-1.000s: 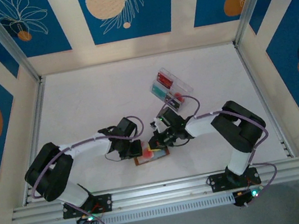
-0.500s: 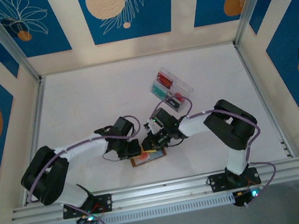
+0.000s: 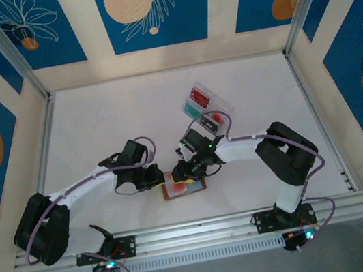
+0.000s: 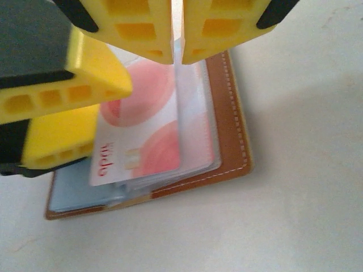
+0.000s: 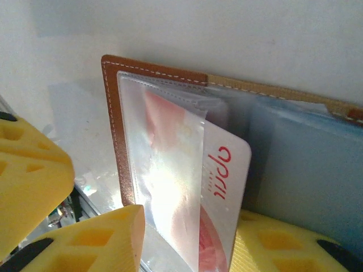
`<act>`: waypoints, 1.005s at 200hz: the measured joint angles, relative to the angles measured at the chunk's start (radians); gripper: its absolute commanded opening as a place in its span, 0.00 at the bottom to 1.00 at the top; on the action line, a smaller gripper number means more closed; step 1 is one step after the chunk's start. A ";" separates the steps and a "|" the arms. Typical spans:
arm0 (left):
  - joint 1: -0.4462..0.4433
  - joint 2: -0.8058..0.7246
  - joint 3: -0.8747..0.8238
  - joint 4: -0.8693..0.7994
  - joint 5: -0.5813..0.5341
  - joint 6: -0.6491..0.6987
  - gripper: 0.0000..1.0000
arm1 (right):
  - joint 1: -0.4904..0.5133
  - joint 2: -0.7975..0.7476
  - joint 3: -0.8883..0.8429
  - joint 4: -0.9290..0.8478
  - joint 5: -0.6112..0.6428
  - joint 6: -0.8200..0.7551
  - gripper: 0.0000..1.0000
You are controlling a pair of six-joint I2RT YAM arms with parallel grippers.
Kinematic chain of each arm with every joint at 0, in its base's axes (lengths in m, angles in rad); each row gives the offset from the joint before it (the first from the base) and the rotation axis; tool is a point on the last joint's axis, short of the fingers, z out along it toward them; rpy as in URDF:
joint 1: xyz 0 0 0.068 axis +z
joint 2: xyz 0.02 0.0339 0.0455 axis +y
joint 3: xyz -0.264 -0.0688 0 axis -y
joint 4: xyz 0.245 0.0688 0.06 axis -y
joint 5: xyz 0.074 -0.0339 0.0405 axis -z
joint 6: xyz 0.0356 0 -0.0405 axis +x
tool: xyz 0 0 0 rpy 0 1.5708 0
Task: Put the credit cards into the card holder
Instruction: Insert the credit card into the card slot.
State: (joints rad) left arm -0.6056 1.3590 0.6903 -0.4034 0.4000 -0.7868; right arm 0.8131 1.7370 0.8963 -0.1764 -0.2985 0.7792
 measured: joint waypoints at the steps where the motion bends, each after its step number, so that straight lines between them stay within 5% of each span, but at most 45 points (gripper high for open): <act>1: 0.000 0.002 0.000 0.000 0.000 0.001 0.11 | 0.000 0.000 0.001 -0.002 0.001 -0.001 0.39; 79: 0.002 0.135 -0.032 0.077 0.005 0.021 0.10 | 0.044 0.036 0.088 -0.132 0.069 -0.037 0.39; 201: 0.014 0.130 -0.067 0.132 0.045 0.021 0.09 | 0.121 0.082 0.198 -0.244 0.175 -0.057 0.55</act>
State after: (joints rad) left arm -0.5911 1.4887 0.6231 -0.2718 0.4454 -0.7662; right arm 0.9340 1.8191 1.0939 -0.4206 -0.1234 0.7219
